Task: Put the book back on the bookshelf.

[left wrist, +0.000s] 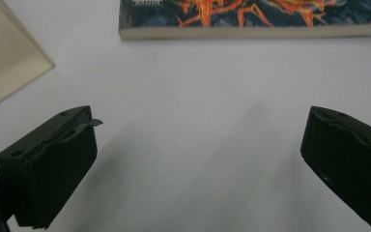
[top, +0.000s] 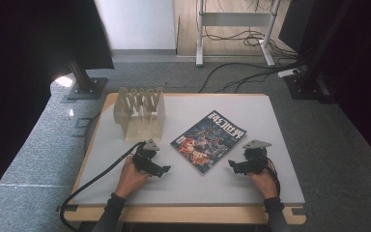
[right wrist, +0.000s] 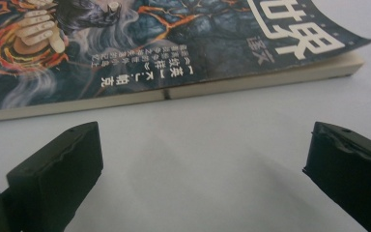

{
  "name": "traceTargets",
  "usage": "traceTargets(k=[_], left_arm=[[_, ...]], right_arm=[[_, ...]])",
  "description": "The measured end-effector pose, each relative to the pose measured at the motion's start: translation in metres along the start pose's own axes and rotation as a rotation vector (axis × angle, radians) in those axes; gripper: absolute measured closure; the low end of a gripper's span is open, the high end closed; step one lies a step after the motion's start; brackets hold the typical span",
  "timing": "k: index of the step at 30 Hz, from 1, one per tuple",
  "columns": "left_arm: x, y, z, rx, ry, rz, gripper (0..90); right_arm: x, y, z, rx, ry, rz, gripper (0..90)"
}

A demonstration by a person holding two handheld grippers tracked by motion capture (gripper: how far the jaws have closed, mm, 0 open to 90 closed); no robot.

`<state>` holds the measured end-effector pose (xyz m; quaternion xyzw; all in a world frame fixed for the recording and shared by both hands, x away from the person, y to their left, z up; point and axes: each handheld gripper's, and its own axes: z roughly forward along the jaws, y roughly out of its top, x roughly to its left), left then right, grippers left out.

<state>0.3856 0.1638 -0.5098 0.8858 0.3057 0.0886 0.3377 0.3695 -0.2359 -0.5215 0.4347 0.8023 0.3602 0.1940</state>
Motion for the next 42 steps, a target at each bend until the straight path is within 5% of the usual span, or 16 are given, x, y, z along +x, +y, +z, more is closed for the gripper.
traceTargets(k=[15, 27, 42], left_arm=[[0.002, 0.052, 0.019, 0.006, -0.016, 0.046, 0.0], [-0.001, 0.089, 0.043, 0.013, -0.008, 0.102, 0.0], [0.020, 0.086, 0.077, 0.045, -0.018, 0.066, 0.0]], right_arm=[[-0.002, 0.027, 0.013, -0.011, 0.013, -0.046, 0.0], [-0.021, 0.046, 0.030, -0.014, 0.017, -0.063, 0.0], [-0.055, 0.056, 0.067, 0.032, 0.023, -0.048, 0.0]])
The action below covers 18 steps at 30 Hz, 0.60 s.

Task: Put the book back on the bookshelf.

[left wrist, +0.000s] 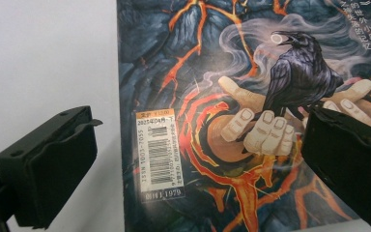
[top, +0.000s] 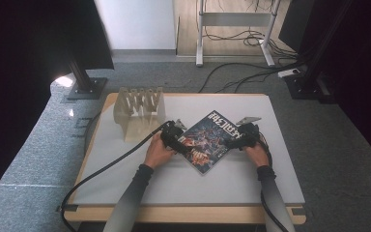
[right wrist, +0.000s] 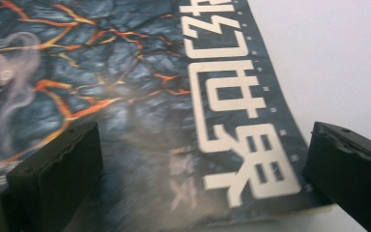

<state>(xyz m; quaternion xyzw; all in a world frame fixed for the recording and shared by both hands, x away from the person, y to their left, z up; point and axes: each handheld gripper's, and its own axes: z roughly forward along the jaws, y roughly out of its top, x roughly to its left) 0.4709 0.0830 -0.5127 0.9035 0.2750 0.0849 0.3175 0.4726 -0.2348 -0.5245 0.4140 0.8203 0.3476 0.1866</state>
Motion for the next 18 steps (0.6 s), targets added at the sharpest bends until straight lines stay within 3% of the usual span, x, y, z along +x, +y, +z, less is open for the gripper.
traceTargets(k=[7, 10, 18], left_arm=[[0.006, -0.006, 0.008, -0.021, -0.061, -0.049, 0.0], [0.003, -0.008, 0.008, -0.031, -0.071, -0.035, 0.0], [-0.006, -0.013, 0.002, -0.015, -0.074, -0.021, 0.0]], right_arm=[[-0.015, -0.001, 0.008, -0.001, 0.055, 0.058, 1.2], [-0.015, -0.004, 0.008, -0.004, 0.087, 0.070, 0.8], [-0.008, -0.011, 0.002, -0.014, 0.086, 0.073, 1.7]])
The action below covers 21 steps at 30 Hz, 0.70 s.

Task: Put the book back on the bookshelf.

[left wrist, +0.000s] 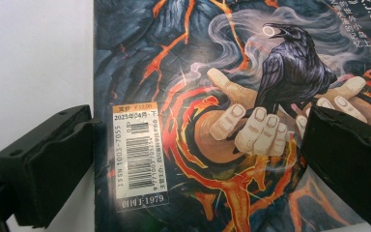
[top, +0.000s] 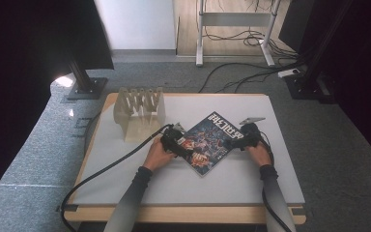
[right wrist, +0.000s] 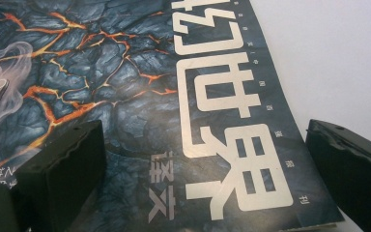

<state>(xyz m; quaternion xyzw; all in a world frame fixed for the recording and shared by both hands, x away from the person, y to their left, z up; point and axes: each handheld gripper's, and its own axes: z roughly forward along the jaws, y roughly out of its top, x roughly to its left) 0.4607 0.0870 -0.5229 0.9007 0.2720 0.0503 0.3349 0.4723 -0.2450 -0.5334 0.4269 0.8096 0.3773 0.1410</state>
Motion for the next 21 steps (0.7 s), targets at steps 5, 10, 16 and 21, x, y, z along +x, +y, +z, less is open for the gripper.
traceTargets(k=[5, 10, 16, 21], left_arm=[[-0.008, -0.011, -0.007, -0.006, -0.007, 0.007, 0.0], [-0.016, -0.022, -0.016, -0.002, -0.016, 0.015, 0.0], [-0.027, -0.038, -0.028, 0.000, -0.022, 0.020, 0.0], [-0.038, -0.050, -0.037, 0.006, -0.022, 0.020, 0.0]], right_arm=[[0.014, -0.009, -0.006, -0.007, -0.001, -0.002, 1.7], [0.031, -0.017, -0.013, -0.011, -0.007, -0.001, 1.5], [0.053, -0.029, -0.022, -0.011, -0.004, -0.005, 1.3], [0.071, -0.037, -0.028, -0.012, -0.009, -0.001, 1.3]])
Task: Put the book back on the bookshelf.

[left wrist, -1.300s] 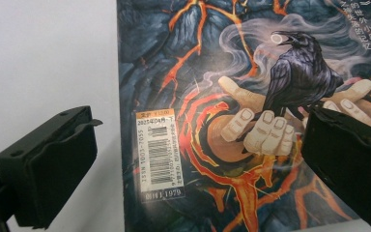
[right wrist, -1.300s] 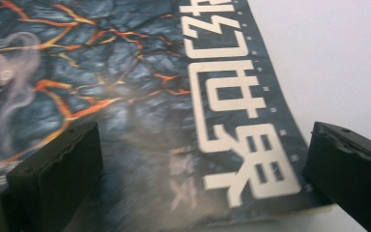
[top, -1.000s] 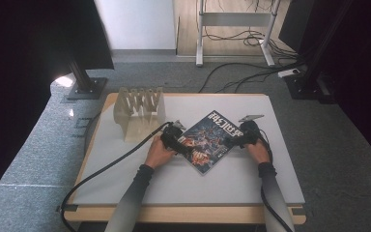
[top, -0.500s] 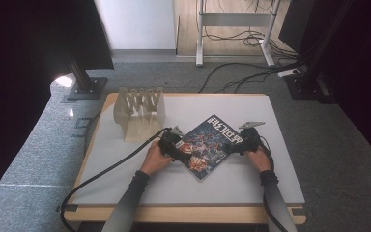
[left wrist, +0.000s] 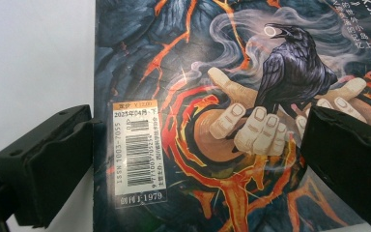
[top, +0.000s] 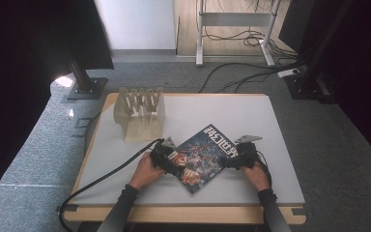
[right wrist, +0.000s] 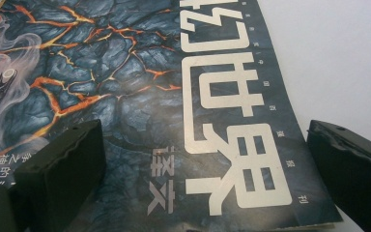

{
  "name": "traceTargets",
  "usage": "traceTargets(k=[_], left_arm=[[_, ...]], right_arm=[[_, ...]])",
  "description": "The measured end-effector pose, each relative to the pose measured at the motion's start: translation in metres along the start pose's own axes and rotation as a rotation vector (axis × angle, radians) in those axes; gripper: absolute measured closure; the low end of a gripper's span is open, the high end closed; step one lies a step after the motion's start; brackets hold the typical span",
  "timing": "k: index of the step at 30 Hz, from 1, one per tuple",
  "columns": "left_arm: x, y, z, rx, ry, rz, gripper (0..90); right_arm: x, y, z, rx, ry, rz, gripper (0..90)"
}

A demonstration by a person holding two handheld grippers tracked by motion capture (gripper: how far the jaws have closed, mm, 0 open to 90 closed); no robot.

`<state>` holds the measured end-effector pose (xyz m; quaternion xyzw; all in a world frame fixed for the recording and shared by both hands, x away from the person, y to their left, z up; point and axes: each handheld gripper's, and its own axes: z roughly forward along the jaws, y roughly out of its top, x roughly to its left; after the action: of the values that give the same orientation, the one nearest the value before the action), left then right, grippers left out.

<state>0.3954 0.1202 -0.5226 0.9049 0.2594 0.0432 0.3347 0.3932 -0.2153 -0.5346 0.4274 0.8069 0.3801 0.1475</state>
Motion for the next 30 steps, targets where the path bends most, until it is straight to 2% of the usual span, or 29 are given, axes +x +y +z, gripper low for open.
traceTargets(k=[2, 7, 12, 14, 17, 20, 23, 28, 30], left_arm=[[-0.004, -0.005, -0.003, -0.003, 0.001, 0.000, 0.0], [-0.013, -0.013, -0.007, -0.016, 0.007, -0.006, 0.0], [-0.019, -0.018, -0.010, -0.026, 0.006, -0.003, 0.0], [-0.024, -0.020, -0.011, -0.028, 0.010, -0.005, 0.0], [-0.031, -0.023, -0.012, -0.027, 0.008, -0.002, 0.0], [-0.041, -0.025, -0.014, -0.012, 0.005, 0.006, 0.0], [-0.048, -0.028, -0.017, 0.003, -0.009, 0.023, 0.0], [-0.043, -0.028, -0.021, 0.027, -0.057, 0.049, 0.0], [-0.037, -0.028, -0.024, 0.030, -0.048, 0.042, 0.0]], right_arm=[[0.010, -0.004, -0.004, 0.001, -0.005, -0.010, 1.3], [0.017, -0.006, -0.009, 0.012, -0.009, -0.027, 1.6], [0.023, -0.013, -0.026, 0.032, -0.072, -0.057, 1.8], [0.024, -0.018, -0.033, 0.034, -0.095, -0.058, 0.9], [0.024, -0.025, -0.040, 0.044, -0.087, -0.049, 1.0], [0.023, -0.030, -0.038, 0.069, -0.090, -0.058, 0.6], [0.018, -0.032, -0.037, 0.064, -0.087, -0.045, 0.0], [0.013, -0.030, -0.034, 0.075, -0.071, -0.039, 0.0], [0.013, -0.029, -0.033, 0.082, -0.071, -0.043, 0.0]])
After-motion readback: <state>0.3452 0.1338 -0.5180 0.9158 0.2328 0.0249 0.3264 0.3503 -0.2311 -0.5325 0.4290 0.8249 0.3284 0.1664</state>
